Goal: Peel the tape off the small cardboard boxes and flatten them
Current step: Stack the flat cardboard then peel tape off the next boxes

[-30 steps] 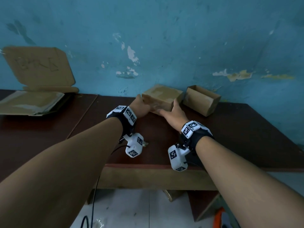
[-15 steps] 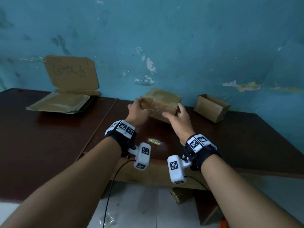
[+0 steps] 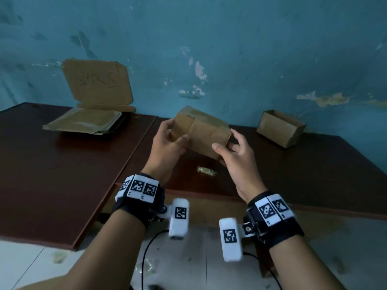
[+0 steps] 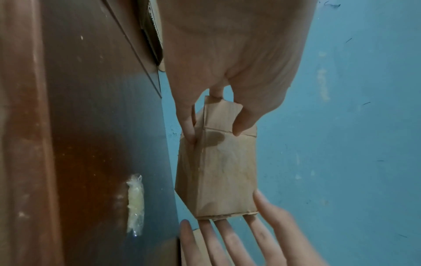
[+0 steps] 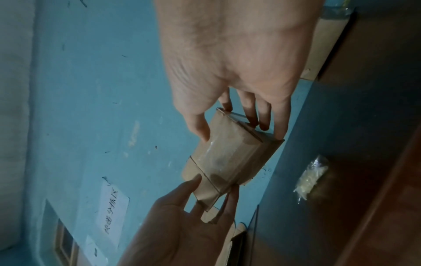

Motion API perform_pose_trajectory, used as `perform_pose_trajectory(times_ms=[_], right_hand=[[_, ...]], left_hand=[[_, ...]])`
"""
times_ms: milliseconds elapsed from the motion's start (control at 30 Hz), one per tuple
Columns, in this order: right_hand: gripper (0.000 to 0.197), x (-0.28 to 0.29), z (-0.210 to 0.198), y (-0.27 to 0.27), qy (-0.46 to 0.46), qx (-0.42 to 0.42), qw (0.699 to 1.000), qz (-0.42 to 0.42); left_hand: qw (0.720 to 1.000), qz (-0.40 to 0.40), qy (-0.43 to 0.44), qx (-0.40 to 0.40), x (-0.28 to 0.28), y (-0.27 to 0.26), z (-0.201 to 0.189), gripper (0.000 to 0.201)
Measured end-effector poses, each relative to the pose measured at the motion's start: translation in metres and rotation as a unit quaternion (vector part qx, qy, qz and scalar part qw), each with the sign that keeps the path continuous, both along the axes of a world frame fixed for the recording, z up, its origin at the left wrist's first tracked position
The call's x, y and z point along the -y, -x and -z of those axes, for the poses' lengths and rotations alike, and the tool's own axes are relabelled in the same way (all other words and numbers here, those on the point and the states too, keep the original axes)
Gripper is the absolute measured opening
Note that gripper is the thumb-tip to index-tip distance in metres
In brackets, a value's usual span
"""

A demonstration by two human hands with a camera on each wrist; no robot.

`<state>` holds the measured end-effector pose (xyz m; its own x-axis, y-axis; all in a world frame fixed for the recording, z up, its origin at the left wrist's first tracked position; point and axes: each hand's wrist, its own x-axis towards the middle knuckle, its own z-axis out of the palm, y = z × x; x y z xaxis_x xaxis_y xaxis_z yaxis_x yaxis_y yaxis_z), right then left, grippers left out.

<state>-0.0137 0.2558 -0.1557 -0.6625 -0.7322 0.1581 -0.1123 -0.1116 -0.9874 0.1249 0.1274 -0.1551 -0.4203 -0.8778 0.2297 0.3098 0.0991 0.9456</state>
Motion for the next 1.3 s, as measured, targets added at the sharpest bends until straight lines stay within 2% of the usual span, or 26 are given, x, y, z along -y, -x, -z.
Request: perform_pose_trajectory(times_ms=[100,200,267,400,467,567,667,800,1000,1300], right_hand=[[0.072,-0.004,0.001,-0.004,0.01,-0.018,1.0,-0.002],[0.074,-0.006,0.004,-0.001,-0.005,-0.072,0.997,-0.006],[0.079,-0.008,0.004,-0.001,-0.018,-0.141,0.99,0.013],[0.089,-0.015,-0.002,-0.01,-0.024,-0.328,0.941,0.083],[0.084,-0.016,0.001,-0.013,0.014,-0.416,0.903,0.102],[0.07,-0.014,0.008,-0.01,0.04,-0.495,0.861,0.108],[0.058,-0.013,0.009,-0.006,0.053,-0.524,0.841,0.121],[0.052,-0.015,0.009,-0.003,0.032,-0.546,0.828,0.127],[0.052,-0.015,0.008,-0.008,0.011,-0.548,0.823,0.15],[0.036,-0.012,0.008,-0.011,-0.008,-0.533,0.833,0.152]], left_hand=[[1.0,-0.007,-0.02,-0.018,-0.006,-0.005,0.002,0.024],[0.997,-0.018,-0.061,-0.032,-0.008,-0.007,0.006,0.006],[0.995,-0.009,-0.09,-0.044,-0.008,-0.008,0.009,0.01],[0.99,0.016,-0.125,-0.068,-0.013,-0.007,0.01,0.014],[0.988,0.027,-0.134,-0.073,-0.016,-0.005,0.009,0.016],[0.985,0.047,-0.144,-0.076,-0.021,-0.002,0.009,0.021],[0.982,0.058,-0.16,-0.077,-0.027,0.0,0.01,0.02],[0.981,0.073,-0.163,-0.077,-0.036,0.002,0.009,0.02],[0.98,0.09,-0.16,-0.078,-0.044,0.001,0.008,0.017],[0.98,0.094,-0.157,-0.076,-0.047,0.002,0.01,0.016]])
